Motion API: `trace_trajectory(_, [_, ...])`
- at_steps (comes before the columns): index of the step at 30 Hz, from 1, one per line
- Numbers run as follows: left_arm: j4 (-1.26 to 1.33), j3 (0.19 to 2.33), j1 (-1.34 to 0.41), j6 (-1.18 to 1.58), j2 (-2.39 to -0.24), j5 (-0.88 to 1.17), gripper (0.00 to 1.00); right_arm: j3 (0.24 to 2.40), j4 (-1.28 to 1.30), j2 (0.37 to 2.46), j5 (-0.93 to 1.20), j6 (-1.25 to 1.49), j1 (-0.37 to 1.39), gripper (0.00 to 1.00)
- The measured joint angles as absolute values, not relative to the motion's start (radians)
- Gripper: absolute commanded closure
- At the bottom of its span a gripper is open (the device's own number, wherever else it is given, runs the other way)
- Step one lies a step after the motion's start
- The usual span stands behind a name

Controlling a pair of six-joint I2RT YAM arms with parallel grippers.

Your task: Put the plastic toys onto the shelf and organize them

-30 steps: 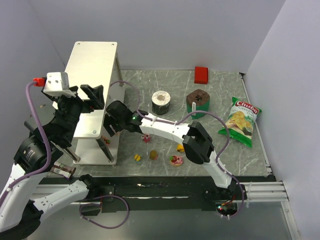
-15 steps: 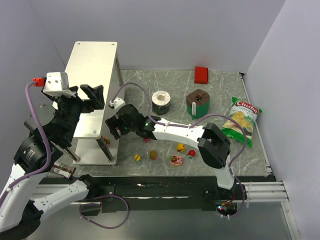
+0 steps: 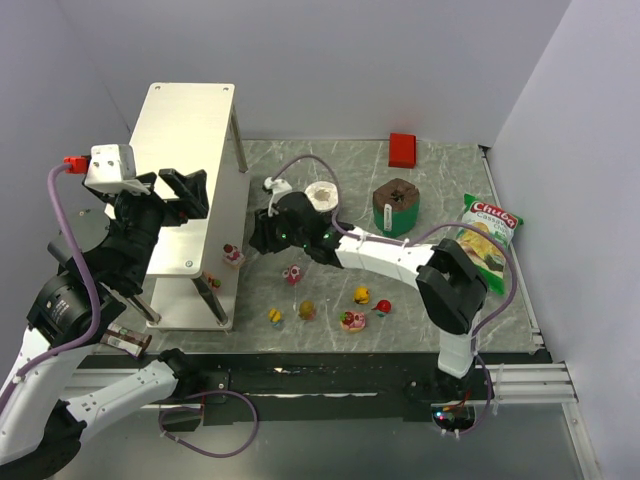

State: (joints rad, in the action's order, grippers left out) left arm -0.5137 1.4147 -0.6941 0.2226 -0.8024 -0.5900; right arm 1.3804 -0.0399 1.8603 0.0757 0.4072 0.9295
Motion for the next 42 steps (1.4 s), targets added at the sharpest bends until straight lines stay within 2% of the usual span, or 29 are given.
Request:
trace_trajectory(16, [-0.518,1.415,-0.694,0.227,-0.82,-0.591,0.01,1.573,0.092,2.051,0.186,0.49,0.89,0.66])
trace_trajectory(42, [-0.521,1.415,-0.694,0.223,-0.822,-0.601,0.01,1.612,0.14,2.103,0.213,0.489,0.913,0.65])
